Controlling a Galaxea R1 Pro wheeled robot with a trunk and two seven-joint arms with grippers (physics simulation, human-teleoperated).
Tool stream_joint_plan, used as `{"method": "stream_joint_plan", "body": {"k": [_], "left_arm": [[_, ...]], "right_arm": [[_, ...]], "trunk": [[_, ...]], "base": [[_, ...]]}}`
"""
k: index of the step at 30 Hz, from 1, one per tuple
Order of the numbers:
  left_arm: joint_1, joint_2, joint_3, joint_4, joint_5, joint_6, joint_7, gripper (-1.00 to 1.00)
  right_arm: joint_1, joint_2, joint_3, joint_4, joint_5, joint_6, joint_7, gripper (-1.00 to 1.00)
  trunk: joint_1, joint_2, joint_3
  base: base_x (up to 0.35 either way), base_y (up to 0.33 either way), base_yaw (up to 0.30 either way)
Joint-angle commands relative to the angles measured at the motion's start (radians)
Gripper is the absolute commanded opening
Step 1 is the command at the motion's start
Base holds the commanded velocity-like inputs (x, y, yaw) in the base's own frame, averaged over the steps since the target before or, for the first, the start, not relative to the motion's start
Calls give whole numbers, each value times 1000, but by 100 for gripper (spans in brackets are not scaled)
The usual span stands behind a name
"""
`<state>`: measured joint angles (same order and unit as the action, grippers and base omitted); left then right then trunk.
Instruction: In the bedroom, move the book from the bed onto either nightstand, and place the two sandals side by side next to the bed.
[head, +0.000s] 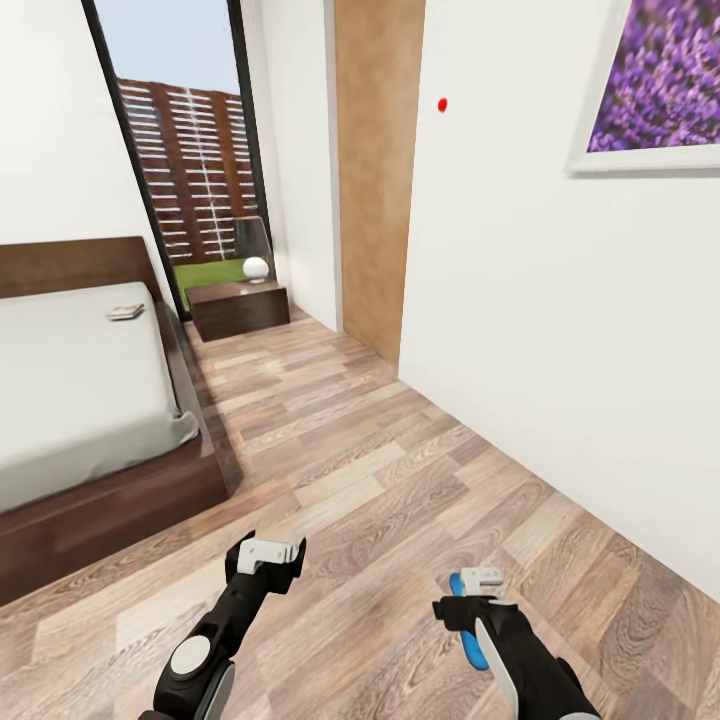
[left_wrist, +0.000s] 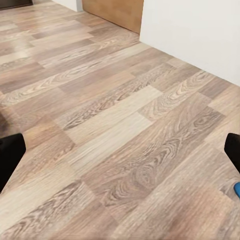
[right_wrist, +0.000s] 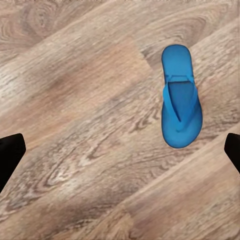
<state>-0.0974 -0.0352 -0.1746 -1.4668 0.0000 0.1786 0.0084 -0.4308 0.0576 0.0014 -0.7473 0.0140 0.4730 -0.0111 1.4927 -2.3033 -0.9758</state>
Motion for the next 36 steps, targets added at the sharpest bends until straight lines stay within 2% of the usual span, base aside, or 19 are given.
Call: {"method": "stream_joint_plan", "body": {"k": [1, 11, 13, 18, 28, 36], "left_arm": [[-1, 0, 0, -1, 0, 6, 1, 100], [0, 0, 0, -1, 0, 6, 1, 100], [1, 0, 0, -1, 0, 6, 1, 100], [1, 0, 0, -2, 0, 6, 1, 100], [1, 0, 0, -1, 0, 6, 1, 100], [1, 0, 0, -1, 0, 6, 1, 100]], "right_arm": [[0, 0, 0, -6, 1, 6, -1, 100], [0, -8, -6, -29, 1, 4, -2, 100], [0, -31, -8, -42, 1, 4, -1, 100], [0, -47, -9, -48, 1, 4, -1, 100], [0, -50, -9, -49, 1, 4, -1, 100], [0, -48, -8, -42, 1, 4, -2, 100]], "trunk": [[4, -8, -4], [42, -78, -35], [50, -92, -42], [69, -127, -57], [107, -197, -89], [110, -198, -116]], "base": [[0, 0, 0], [0, 0, 0], [0, 0, 0], [0, 0, 0], [0, 0, 0], [0, 0, 0]]}}
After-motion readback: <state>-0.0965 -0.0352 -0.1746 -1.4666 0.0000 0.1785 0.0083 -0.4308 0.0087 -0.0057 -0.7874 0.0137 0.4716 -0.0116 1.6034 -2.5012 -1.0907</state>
